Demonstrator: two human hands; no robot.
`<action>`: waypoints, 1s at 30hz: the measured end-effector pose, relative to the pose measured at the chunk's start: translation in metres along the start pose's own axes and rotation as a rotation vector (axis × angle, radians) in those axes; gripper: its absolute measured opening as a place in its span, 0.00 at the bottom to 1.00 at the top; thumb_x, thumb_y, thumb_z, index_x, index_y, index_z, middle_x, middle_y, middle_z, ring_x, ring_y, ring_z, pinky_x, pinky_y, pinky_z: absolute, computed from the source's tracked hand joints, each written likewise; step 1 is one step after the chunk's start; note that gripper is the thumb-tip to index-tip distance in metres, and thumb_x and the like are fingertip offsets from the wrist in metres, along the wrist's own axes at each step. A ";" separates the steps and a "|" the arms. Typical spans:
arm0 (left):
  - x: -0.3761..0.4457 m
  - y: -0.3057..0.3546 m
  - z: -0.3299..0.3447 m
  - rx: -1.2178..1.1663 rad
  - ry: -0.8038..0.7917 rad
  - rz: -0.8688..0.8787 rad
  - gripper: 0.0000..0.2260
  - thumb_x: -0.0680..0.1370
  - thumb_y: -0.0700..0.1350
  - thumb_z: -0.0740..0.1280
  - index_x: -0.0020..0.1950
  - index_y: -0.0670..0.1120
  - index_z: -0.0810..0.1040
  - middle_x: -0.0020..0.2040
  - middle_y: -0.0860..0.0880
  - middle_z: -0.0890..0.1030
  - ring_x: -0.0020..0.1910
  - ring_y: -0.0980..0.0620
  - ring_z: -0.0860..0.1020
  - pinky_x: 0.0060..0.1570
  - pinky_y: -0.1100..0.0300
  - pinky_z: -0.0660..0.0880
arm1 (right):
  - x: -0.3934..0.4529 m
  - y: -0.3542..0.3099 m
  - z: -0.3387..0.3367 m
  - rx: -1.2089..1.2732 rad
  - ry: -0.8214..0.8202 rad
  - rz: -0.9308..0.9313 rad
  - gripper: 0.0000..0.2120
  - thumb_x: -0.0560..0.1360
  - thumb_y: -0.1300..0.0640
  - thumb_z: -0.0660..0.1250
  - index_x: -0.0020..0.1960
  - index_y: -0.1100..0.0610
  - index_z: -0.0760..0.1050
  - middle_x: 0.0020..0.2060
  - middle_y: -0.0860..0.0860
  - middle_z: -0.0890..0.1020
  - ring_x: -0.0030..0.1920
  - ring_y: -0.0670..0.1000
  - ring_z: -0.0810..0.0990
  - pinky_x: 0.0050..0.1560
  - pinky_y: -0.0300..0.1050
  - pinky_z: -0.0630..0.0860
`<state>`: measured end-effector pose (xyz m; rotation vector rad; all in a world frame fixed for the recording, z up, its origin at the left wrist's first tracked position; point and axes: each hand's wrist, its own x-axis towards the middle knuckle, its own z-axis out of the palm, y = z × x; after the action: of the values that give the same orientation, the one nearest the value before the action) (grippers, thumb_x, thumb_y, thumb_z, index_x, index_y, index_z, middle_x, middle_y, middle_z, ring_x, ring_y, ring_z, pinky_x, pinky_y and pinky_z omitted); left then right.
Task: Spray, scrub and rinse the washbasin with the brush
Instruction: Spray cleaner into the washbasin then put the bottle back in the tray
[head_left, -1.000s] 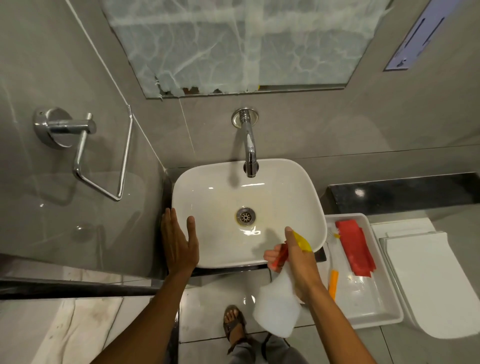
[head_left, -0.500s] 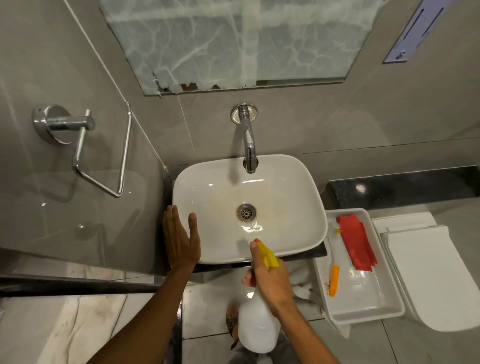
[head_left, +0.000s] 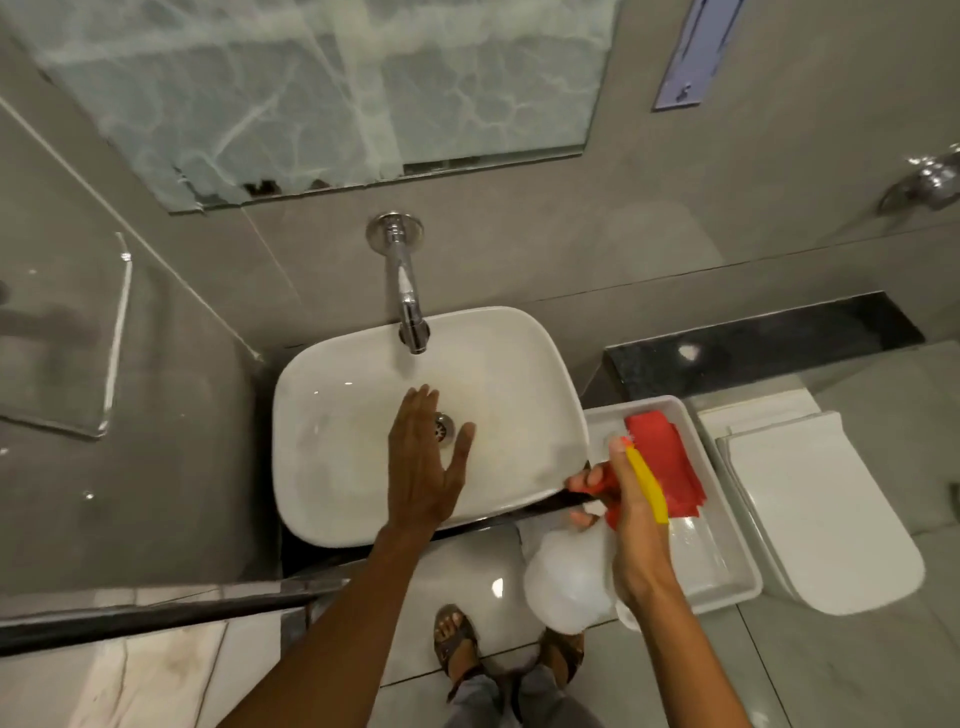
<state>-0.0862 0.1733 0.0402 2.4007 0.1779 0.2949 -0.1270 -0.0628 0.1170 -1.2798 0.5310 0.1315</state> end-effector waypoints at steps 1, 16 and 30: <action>0.003 0.017 0.012 -0.008 -0.028 0.015 0.34 0.85 0.66 0.56 0.82 0.43 0.68 0.83 0.45 0.69 0.84 0.46 0.64 0.82 0.45 0.63 | 0.007 -0.004 -0.018 0.010 0.043 -0.023 0.22 0.77 0.38 0.72 0.39 0.57 0.82 0.41 0.67 0.82 0.42 0.58 0.84 0.34 0.47 0.82; 0.021 0.102 0.168 0.217 -0.290 0.229 0.41 0.85 0.67 0.58 0.88 0.44 0.50 0.89 0.46 0.49 0.88 0.48 0.47 0.85 0.43 0.54 | 0.127 0.081 -0.226 -0.238 0.381 -0.137 0.12 0.77 0.44 0.76 0.39 0.48 0.82 0.31 0.44 0.80 0.33 0.41 0.79 0.37 0.31 0.77; 0.025 0.103 0.173 0.271 -0.315 0.176 0.40 0.85 0.69 0.48 0.88 0.50 0.38 0.88 0.56 0.37 0.87 0.56 0.38 0.84 0.55 0.41 | 0.175 0.186 -0.257 -0.213 0.385 -0.146 0.13 0.76 0.47 0.78 0.43 0.57 0.84 0.32 0.47 0.77 0.31 0.45 0.74 0.33 0.37 0.75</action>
<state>-0.0124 -0.0080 -0.0128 2.6977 -0.1478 -0.0344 -0.1229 -0.2818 -0.1718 -1.5589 0.7646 -0.1901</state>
